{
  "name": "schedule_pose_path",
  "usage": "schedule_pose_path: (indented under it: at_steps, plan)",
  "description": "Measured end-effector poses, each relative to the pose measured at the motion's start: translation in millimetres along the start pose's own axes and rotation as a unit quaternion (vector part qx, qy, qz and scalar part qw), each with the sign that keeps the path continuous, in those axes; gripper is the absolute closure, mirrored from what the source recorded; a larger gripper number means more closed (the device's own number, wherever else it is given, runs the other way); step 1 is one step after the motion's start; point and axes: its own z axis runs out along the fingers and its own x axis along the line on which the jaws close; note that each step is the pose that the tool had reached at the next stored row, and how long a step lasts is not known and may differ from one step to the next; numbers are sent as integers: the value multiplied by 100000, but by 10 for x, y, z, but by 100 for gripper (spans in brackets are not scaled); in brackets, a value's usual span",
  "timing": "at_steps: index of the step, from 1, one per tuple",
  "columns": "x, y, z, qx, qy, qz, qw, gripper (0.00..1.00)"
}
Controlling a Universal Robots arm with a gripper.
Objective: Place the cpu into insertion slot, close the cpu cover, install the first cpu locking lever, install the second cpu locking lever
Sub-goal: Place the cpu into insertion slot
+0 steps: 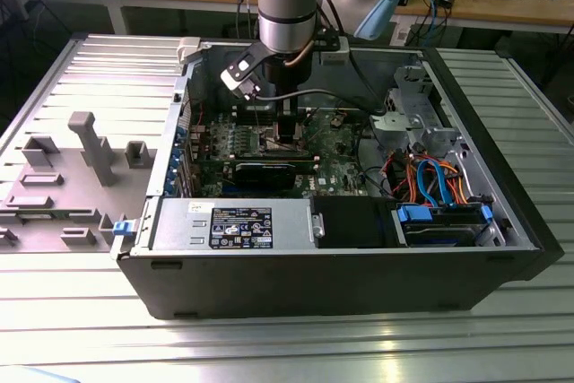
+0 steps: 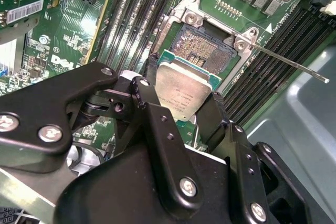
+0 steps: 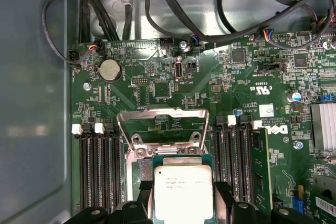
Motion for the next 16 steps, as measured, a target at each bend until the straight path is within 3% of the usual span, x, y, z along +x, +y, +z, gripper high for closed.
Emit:
schedule_pose_path:
  at_steps: [16]
  plan:
    - [-1, -3, 36, 4, 1, 0, 100000, 45]
